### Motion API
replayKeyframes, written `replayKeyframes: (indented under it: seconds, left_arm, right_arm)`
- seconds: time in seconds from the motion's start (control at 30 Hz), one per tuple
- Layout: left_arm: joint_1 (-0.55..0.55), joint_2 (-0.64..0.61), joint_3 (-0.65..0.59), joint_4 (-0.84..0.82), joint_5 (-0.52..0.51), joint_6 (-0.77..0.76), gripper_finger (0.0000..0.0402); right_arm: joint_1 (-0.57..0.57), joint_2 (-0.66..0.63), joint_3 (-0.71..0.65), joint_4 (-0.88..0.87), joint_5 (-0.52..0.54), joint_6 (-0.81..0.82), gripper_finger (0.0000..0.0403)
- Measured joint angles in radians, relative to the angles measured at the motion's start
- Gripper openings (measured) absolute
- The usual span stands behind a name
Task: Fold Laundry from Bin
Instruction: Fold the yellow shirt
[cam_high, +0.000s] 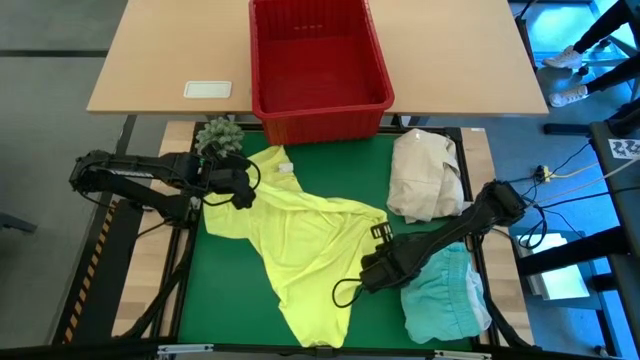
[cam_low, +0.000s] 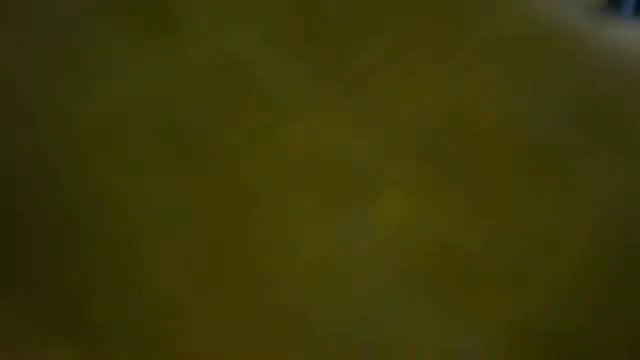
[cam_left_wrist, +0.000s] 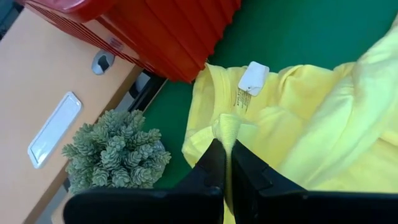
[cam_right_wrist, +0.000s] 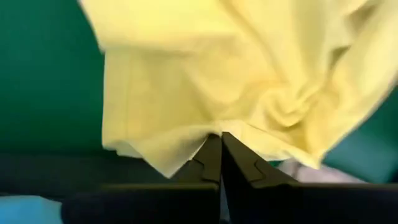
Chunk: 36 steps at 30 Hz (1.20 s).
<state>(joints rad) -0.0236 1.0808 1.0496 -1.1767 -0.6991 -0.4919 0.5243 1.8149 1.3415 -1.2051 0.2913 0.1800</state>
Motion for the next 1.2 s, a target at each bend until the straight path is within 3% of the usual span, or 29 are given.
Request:
replayKeyframes:
  seconds: [0.2, 0.43, 0.6, 0.93, 1.2]
  left_arm:
    - [-0.002, -0.007, 0.032, -0.058, 0.019, 0.001, 0.0]
    - [-0.04, -0.017, 0.196, -0.216, -0.008, -0.044, 0.0]
    - [-0.075, -0.017, 0.313, -0.378, -0.002, -0.12, 0.0]
    - [-0.09, -0.026, 0.371, -0.394, 0.234, -0.145, 0.0]
    - [-0.09, -0.012, 0.3, -0.393, 0.317, -0.181, 0.0]
  right_arm:
    - [0.009, 0.0, 0.127, -0.062, 0.087, -0.004, 0.0001]
    - [0.035, 0.0, 0.273, -0.078, 0.201, -0.034, 0.0001]
    - [0.039, -0.002, 0.354, 0.012, 0.24, -0.115, 0.0]
    - [0.039, -0.002, 0.39, 0.305, 0.149, -0.291, 0.0]
    - [0.039, 0.012, 0.39, 0.458, 0.023, -0.346, 0.0]
